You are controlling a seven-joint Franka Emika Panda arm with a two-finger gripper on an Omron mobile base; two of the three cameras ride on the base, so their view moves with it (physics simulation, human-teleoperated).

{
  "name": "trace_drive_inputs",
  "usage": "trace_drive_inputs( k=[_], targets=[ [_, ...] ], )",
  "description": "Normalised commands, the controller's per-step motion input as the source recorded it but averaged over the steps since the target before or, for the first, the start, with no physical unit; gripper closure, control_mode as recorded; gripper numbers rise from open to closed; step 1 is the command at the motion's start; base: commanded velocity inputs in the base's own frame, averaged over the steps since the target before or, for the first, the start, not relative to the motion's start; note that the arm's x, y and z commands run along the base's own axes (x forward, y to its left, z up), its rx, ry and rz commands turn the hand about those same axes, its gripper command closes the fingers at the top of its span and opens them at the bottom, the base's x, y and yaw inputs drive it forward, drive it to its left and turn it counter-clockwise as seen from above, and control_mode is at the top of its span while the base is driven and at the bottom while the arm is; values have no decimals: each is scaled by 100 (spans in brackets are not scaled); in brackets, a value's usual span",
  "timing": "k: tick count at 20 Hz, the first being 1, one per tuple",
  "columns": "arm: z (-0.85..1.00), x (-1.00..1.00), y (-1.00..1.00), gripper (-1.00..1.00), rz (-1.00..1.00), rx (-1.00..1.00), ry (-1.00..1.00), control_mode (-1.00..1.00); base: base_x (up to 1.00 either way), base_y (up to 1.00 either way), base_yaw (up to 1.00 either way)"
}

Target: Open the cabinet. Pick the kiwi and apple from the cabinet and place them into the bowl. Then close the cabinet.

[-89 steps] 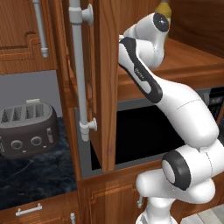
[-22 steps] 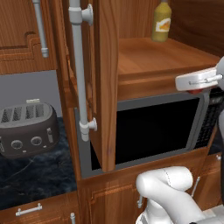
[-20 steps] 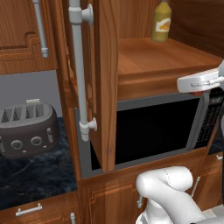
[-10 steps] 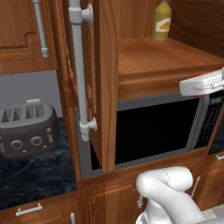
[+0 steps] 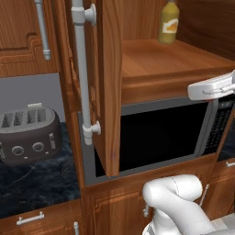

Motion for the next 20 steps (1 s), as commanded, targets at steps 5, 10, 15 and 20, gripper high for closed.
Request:
trace_drive_inputs(
  k=[5, 10, 15, 20],
  targets=[
    [0, 0, 0, 100, 0, 0, 0, 100, -66, -2, -2],
    [0, 0, 0, 100, 0, 0, 0, 100, -58, -8, -3],
    [0, 0, 0, 100, 0, 0, 0, 100, -51, -6, -2],
    [0, 0, 0, 100, 0, 0, 0, 100, -35, -36, 0]
  ],
)
